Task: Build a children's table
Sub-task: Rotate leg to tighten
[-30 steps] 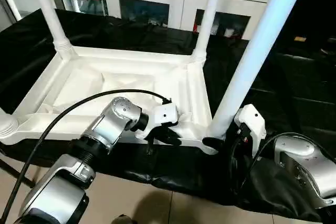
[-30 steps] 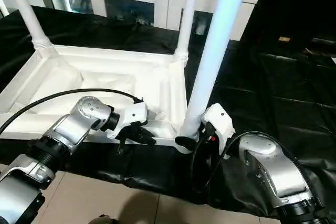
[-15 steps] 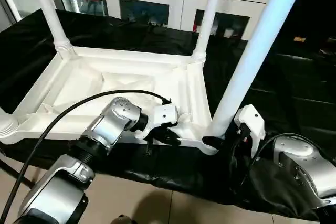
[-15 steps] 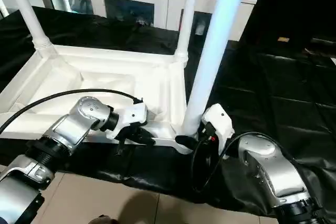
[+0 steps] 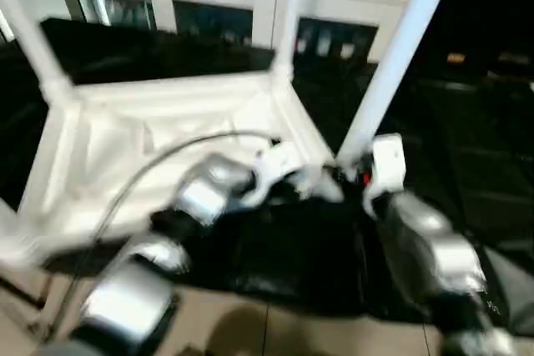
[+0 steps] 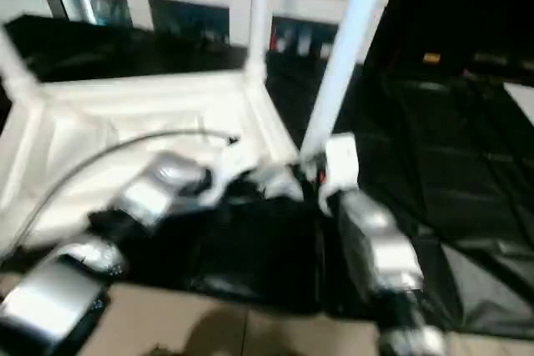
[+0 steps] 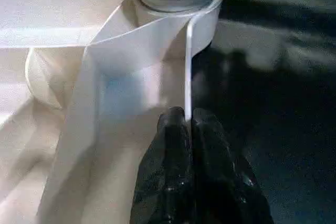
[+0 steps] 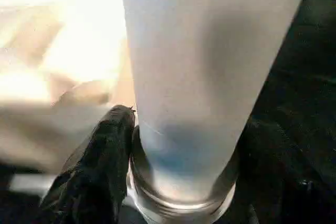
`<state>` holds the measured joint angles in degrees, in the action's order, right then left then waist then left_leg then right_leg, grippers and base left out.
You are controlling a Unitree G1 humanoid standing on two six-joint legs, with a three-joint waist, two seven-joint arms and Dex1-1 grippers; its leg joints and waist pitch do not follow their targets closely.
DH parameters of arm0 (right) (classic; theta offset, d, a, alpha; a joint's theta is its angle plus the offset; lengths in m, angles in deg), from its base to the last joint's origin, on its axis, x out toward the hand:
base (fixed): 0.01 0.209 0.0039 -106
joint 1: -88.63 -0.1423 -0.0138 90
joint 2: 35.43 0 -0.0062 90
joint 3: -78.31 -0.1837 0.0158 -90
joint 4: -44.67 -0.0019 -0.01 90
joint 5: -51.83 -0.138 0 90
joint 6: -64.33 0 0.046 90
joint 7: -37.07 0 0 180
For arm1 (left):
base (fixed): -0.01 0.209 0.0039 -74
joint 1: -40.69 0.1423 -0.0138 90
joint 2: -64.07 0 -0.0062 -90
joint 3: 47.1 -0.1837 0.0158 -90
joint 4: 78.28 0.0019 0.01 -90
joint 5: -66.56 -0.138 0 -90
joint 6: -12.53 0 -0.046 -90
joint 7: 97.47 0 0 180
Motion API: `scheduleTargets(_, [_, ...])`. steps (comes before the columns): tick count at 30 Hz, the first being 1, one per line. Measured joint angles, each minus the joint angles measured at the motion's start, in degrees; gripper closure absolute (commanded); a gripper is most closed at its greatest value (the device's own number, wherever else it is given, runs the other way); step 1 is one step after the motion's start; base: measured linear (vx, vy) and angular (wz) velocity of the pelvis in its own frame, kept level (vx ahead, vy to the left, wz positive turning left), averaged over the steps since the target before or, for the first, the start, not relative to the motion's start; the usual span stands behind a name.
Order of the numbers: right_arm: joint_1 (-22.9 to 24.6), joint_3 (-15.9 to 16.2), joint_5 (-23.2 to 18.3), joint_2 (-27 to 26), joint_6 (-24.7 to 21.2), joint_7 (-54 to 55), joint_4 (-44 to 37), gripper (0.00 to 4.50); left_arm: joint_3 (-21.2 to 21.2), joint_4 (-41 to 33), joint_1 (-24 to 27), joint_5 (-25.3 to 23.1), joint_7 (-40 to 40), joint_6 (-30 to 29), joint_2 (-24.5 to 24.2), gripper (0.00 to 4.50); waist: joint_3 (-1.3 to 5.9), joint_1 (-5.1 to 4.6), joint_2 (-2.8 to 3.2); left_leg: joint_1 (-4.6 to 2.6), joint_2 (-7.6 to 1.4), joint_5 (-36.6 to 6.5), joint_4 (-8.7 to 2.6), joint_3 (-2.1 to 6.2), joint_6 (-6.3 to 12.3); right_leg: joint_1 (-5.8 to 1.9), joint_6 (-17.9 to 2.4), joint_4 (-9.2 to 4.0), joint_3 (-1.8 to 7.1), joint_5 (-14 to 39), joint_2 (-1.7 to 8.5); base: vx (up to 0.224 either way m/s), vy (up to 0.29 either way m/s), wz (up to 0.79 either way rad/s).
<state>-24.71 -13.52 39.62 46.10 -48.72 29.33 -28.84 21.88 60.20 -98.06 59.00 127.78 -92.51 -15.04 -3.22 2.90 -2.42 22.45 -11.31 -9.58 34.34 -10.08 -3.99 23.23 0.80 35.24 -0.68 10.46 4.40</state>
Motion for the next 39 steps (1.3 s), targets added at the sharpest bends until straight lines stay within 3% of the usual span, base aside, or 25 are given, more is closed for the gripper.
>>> scheduleTargets(4, [-6.15,-1.83,1.79,-5.68,0.99,11.41,5.47,2.15,2.28,6.5,-3.89,-0.1,-9.89,-1.6,4.72,4.5,-0.01,-0.42,0.01,0.11,0.0,0.09,-0.02,0.01,0.12,0.08,0.05,-0.13,0.01,0.04,-0.07,0.0,0.0,0.0])
scheduleTargets(8, [-8.81,-2.72,3.5,-8.07,2.61,16.81,8.61,2.37,3.18,9.36,-5.41,-0.1,-13.45,-1.56,6.79,4.5,0.0,-0.19,0.02,0.18,0.02,0.06,-0.04,0.0,0.23,0.07,0.12,-0.28,0.0,0.1,-0.04,0.0,0.0,0.0])
scheduleTargets(17, [-8.21,-2.83,3.76,-7.86,4.68,15.27,9.07,2.48,3.08,10.58,-5.44,-0.83,-12.02,0.75,5.95,4.5,0.0,-0.05,0.02,0.15,0.01,0.12,-0.04,-0.01,0.29,0.06,0.13,-0.19,0.0,0.08,-0.03,0.0,0.0,0.0])
scheduleTargets(18, [-8.14,-2.83,3.76,-7.76,4.71,14.9,9.03,1.98,3.08,10.72,-5.44,-0.94,-11.79,1.1,5.83,4.5,0.0,-0.07,0.02,0.14,0.0,0.12,-0.04,0.0,0.29,0.06,0.13,-0.18,-0.01,0.07,-0.03,0.0,0.0,0.0])
scheduleTargets(24, [-2.73,-0.8,3.78,-5.7,3.25,10.44,2.74,1.52,3.03,10.91,-5.44,-1.07,-10.29,2.3,5.13,4.5,-0.05,0.13,0.09,0.13,0.0,0.12,-0.07,0.0,0.29,0.05,0.14,-0.18,-0.01,0.06,-0.02,0.0,0.0,0.0])
scheduleTargets(31, [4.79,0.37,2.48,1.72,-0.82,2.46,-11.13,0.96,1.76,10.0,-4.23,-1.22,-2.5,6.07,2.06,4.5,-0.04,0.69,0.16,-0.02,0.01,0.12,-0.12,0.0,0.28,-0.09,0.15,-0.22,-0.03,0.06,0.0,0.0,0.0,0.0])
scheduleTargets(36, [11.42,2.51,-3.38,13.04,-3.23,-14.76,-20.51,0.77,0.26,5.07,-0.83,-0.81,9.32,9.55,-3.11,4.5,-0.06,0.82,0.24,-0.33,0.0,0.1,-0.23,0.0,0.26,-0.34,0.16,-0.23,-0.03,0.06,0.02,0.0,0.0,0.0])
scheduleTargets(39, [15.54,3.45,-5.8,19.67,-3.69,-23.89,-24.0,0.77,-1.44,1.64,1.22,0.49,17.0,11.65,-6.03,4.5,-0.06,1.44,0.29,-0.35,0.0,0.1,-0.27,-0.01,0.25,-0.41,0.16,-0.25,-0.05,0.06,0.06,0.0,0.0,0.0])
